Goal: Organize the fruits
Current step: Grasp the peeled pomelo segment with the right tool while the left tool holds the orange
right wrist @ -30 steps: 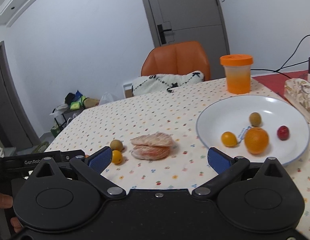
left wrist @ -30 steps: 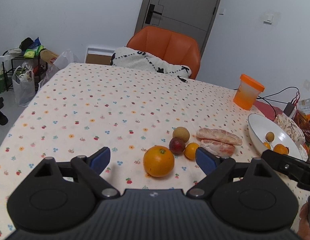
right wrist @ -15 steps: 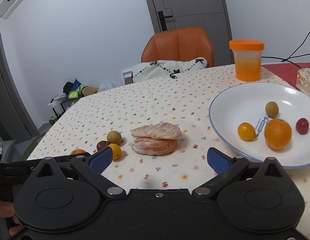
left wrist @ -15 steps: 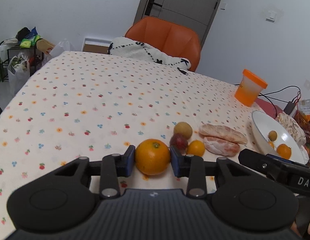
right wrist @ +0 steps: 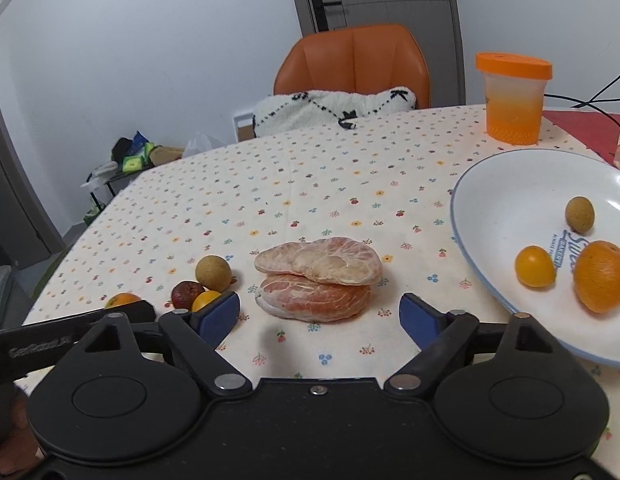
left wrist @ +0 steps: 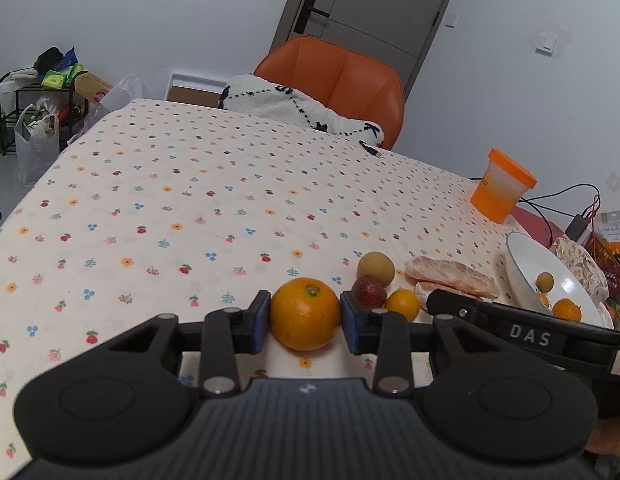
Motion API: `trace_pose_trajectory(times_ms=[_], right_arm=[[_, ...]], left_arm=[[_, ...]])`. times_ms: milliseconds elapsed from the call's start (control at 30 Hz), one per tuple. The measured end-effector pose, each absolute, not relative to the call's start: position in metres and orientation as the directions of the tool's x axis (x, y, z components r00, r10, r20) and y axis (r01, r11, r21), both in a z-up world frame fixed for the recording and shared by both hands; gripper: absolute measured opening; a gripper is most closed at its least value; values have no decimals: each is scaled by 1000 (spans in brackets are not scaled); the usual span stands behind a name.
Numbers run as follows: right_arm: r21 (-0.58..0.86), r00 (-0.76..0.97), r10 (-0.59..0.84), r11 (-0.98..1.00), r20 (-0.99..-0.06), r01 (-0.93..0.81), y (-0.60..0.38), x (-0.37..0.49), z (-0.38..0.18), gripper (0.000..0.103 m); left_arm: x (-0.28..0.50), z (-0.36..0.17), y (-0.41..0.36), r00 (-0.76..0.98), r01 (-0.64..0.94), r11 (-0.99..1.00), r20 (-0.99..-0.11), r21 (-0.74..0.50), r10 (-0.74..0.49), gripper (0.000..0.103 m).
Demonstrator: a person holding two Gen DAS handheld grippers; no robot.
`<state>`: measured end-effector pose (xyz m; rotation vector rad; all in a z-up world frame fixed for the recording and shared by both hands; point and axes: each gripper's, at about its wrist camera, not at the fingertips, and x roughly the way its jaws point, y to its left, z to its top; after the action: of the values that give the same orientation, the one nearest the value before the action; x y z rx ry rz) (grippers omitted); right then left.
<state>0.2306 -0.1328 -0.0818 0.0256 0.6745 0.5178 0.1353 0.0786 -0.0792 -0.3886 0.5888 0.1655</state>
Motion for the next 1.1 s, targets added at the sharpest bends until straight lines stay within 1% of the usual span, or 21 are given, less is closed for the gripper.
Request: trace_pose_trajectory(times_ms=[233, 400, 700, 733, 833, 1100], right_arm=[[143, 678, 439, 883, -590, -447, -120, 234, -84, 85], [113, 690, 423, 887, -587, -448, -115, 234, -86, 84], [84, 703, 410, 890, -582, -449, -114, 235, -86, 72], [84, 703, 411, 889, -580, -450, -114, 234, -85, 68], [112, 701, 424, 888, -573, -445, -119, 233, -84, 66], [179, 713, 471, 876, -519, -448, -146, 220, -73, 65]], left_arm=[[134, -80, 86, 822, -297, 903, -564, -312, 75, 36], [134, -79, 87, 822, -302, 900, -564, -316, 78, 36], [132, -79, 86, 820, -307, 897, -566, -318, 80, 36], [132, -79, 85, 819, -308, 897, -567, -316, 82, 36], [129, -78, 83, 817, -310, 899, -570, -308, 87, 36], [130, -69, 70, 824, -293, 909, -560, -296, 83, 36]])
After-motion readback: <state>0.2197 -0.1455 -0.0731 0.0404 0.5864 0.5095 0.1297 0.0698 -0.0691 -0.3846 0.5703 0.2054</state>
